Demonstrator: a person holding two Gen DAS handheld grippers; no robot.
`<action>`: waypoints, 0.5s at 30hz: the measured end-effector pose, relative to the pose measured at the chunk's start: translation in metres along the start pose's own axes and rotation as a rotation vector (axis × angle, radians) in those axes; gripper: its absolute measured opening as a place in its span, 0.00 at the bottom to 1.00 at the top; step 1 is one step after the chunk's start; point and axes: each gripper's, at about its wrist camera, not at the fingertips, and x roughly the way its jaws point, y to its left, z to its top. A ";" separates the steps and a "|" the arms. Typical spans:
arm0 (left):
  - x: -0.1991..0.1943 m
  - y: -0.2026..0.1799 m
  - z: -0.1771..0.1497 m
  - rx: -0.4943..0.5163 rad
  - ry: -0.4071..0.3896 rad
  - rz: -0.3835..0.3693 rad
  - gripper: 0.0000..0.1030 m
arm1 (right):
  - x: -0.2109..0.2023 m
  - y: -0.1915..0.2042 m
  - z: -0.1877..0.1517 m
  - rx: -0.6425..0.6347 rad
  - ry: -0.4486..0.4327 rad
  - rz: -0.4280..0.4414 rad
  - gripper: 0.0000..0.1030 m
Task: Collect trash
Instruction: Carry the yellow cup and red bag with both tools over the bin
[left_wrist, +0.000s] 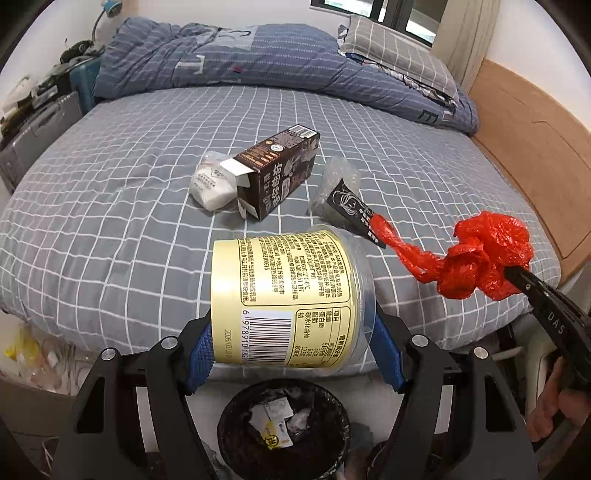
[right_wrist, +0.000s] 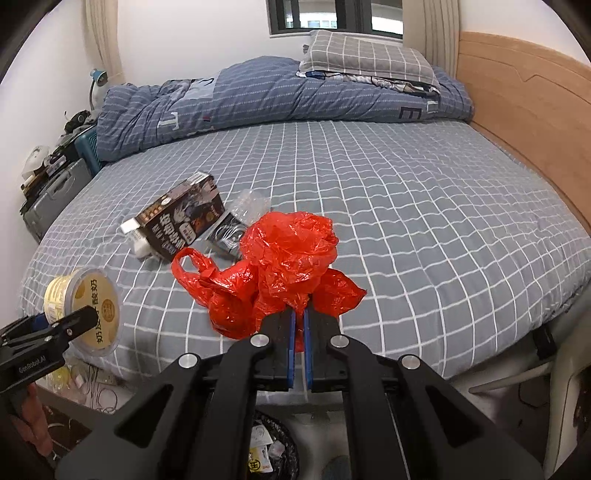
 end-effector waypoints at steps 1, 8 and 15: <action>-0.002 0.000 -0.003 -0.001 0.000 -0.002 0.67 | -0.002 0.001 -0.003 -0.003 0.002 0.000 0.03; -0.012 -0.001 -0.023 0.002 0.007 -0.006 0.67 | -0.018 0.011 -0.029 -0.012 0.026 0.002 0.03; -0.019 -0.002 -0.041 0.004 0.008 -0.009 0.67 | -0.029 0.026 -0.052 -0.055 0.045 0.000 0.03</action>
